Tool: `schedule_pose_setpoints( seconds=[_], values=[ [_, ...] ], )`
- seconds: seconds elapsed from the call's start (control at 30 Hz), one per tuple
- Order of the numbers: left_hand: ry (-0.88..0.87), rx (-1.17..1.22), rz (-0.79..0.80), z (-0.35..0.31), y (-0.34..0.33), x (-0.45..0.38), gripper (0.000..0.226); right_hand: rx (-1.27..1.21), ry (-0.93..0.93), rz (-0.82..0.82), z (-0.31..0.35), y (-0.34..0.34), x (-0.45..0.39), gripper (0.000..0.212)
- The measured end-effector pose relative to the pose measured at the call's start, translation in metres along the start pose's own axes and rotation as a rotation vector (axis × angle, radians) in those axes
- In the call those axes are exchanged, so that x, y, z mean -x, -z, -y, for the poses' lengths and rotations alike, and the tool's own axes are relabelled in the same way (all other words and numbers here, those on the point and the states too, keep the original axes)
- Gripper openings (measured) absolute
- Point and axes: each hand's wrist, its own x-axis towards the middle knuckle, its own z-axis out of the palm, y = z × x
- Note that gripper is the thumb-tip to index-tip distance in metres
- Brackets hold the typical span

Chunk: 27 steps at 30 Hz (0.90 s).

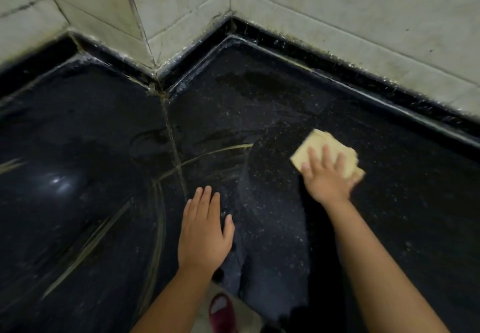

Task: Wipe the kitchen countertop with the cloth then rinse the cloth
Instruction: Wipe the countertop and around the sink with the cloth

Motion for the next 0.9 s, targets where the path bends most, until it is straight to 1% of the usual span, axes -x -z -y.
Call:
schedule_pose_setpoints(
  seconds=[0.1, 0.13, 0.17, 0.2, 0.23, 0.3, 0.37, 0.43, 0.5, 0.57, 0.6, 0.63, 0.7, 0.73, 0.8, 0.9],
  values=[
    [0.002, 0.015, 0.012, 0.002, -0.001, 0.001, 0.05, 0.071, 0.263, 0.031, 0.052, -0.016, 0.015, 0.049],
    [0.0, 0.013, 0.026, 0.002, -0.001, 0.002, 0.049, 0.085, 0.348, 0.015, 0.059, -0.029, 0.026, 0.049],
    [-0.006, 0.008, 0.041, 0.002, -0.001, 0.003, 0.049, 0.116, 0.433, -0.039, 0.059, -0.042, 0.04, 0.052],
    [-0.012, 0.006, 0.062, 0.002, 0.0, 0.004, 0.048, 0.159, 0.49, -0.103, 0.054, -0.052, 0.057, 0.056],
    [-0.013, 0.006, 0.08, 0.002, 0.0, 0.005, 0.048, 0.18, 0.516, -0.133, 0.045, -0.063, 0.073, 0.058],
    [0.0, 0.032, 0.08, 0.002, 0.0, 0.005, 0.044, 0.166, 0.558, -0.115, 0.014, -0.084, 0.103, 0.05],
    [0.032, 0.096, 0.051, 0.0, 0.003, 0.005, 0.042, 0.203, 0.569, -0.092, -0.026, -0.096, 0.13, 0.046],
    [0.034, 0.104, 0.057, -0.001, 0.006, 0.003, 0.042, 0.179, 0.528, -0.133, -0.066, -0.094, 0.144, 0.046],
    [0.021, 0.149, 0.053, -0.001, 0.007, 0.004, 0.046, 0.134, 0.37, -0.1, -0.096, -0.081, 0.143, 0.045],
    [0.034, 0.163, 0.041, -0.004, 0.012, 0.004, 0.047, 0.095, 0.203, -0.097, -0.11, -0.062, 0.131, 0.052],
    [0.042, 0.166, 0.05, -0.005, 0.013, 0.005, 0.047, 0.114, 0.146, -0.122, -0.111, -0.051, 0.121, 0.056],
    [0.047, 0.17, 0.061, -0.007, 0.016, 0.004, 0.048, 0.085, 0.087, -0.109, -0.109, -0.043, 0.109, 0.054],
    [0.046, 0.181, 0.066, -0.007, 0.017, 0.004, 0.048, -0.015, -0.056, -0.057, -0.09, -0.028, 0.084, 0.049],
    [0.048, 0.186, 0.063, -0.007, 0.016, 0.003, 0.047, -0.033, -0.094, -0.029, -0.075, -0.021, 0.073, 0.049],
    [0.046, 0.194, 0.058, -0.007, 0.015, 0.003, 0.047, -0.081, -0.086, -0.007, -0.043, -0.017, 0.056, 0.049],
    [0.049, 0.196, 0.061, -0.005, 0.011, 0.005, 0.047, -0.049, 0.05, 0.026, 0.002, -0.027, 0.056, 0.05]
  ],
)
